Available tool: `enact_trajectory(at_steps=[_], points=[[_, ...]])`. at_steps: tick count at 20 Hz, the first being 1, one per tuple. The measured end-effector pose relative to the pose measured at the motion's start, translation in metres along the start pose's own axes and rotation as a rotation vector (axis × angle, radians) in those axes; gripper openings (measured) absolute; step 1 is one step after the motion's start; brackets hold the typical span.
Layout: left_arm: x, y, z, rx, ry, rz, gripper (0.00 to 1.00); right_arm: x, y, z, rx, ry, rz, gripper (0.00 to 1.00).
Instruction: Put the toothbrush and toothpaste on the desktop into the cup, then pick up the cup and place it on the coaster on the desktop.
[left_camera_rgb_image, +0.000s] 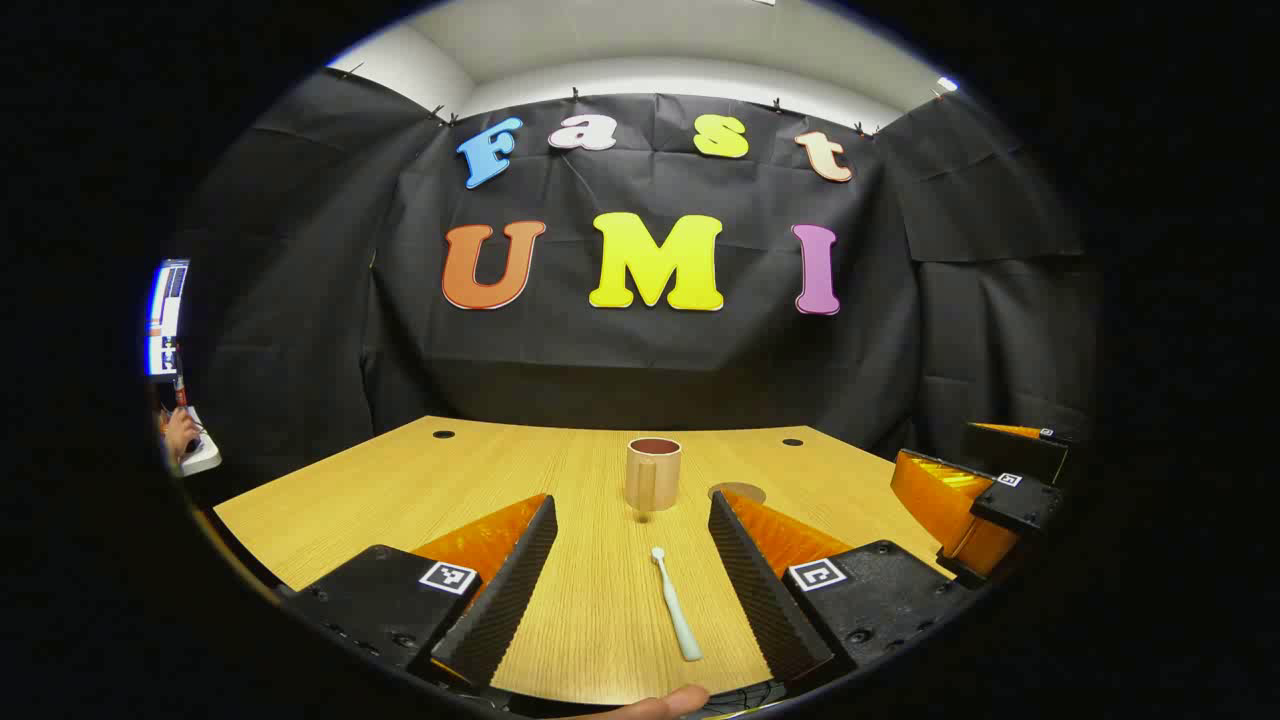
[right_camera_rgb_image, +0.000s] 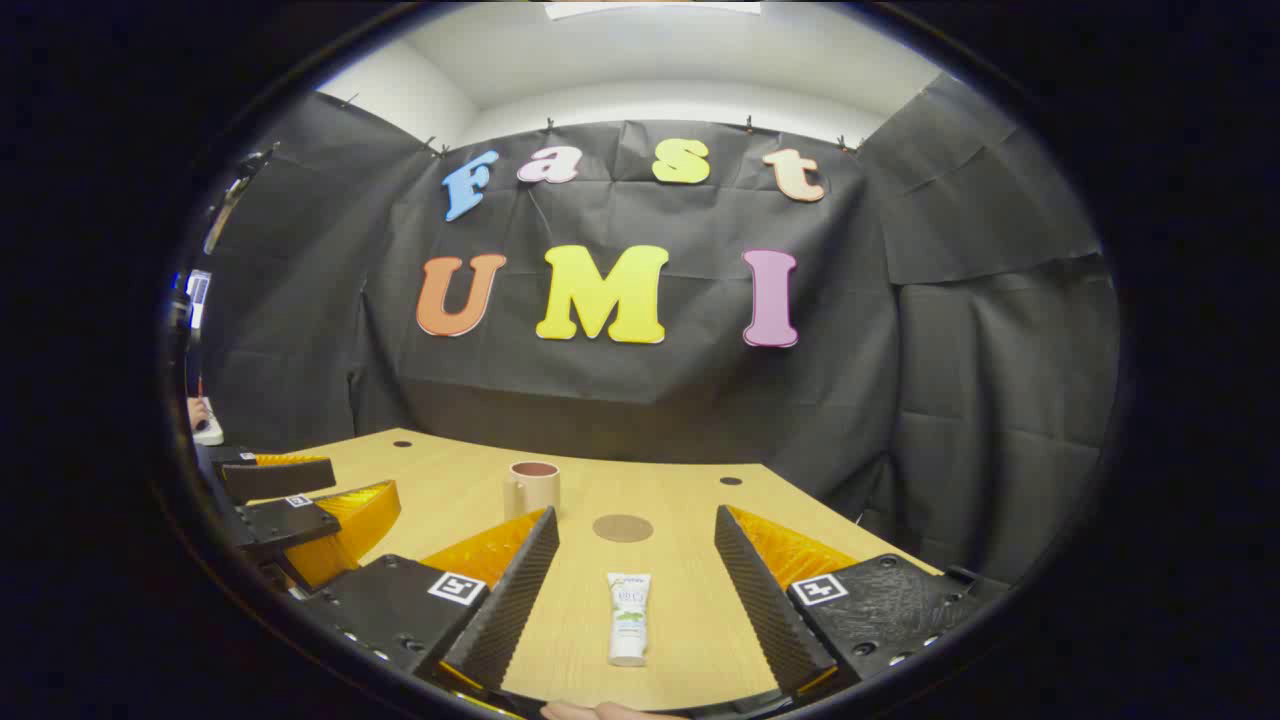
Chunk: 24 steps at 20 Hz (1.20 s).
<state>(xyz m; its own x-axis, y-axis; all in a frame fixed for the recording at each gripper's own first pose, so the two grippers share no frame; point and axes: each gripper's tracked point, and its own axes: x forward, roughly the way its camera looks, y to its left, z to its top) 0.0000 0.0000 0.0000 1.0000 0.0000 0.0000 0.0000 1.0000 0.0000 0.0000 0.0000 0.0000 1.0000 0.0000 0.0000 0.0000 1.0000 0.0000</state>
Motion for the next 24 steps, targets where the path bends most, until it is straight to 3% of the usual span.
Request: enact_trajectory(at_steps=[3, 17, 24], points=[[0.001, 0.001, -0.001, 0.001, 0.005, 0.001, 0.97, -0.001, 0.001, -0.003, -0.002, 0.001, 0.003, 0.96], [0.006, 0.008, -0.007, -0.016, 0.014, 0.011, 0.97, 0.000, -0.008, -0.007, -0.006, -0.007, -0.012, 0.95], [0.029, 0.005, -0.049, -0.100, 0.125, 0.006, 0.97, 0.008, -0.024, -0.026, 0.012, 0.007, -0.017, 0.95]])
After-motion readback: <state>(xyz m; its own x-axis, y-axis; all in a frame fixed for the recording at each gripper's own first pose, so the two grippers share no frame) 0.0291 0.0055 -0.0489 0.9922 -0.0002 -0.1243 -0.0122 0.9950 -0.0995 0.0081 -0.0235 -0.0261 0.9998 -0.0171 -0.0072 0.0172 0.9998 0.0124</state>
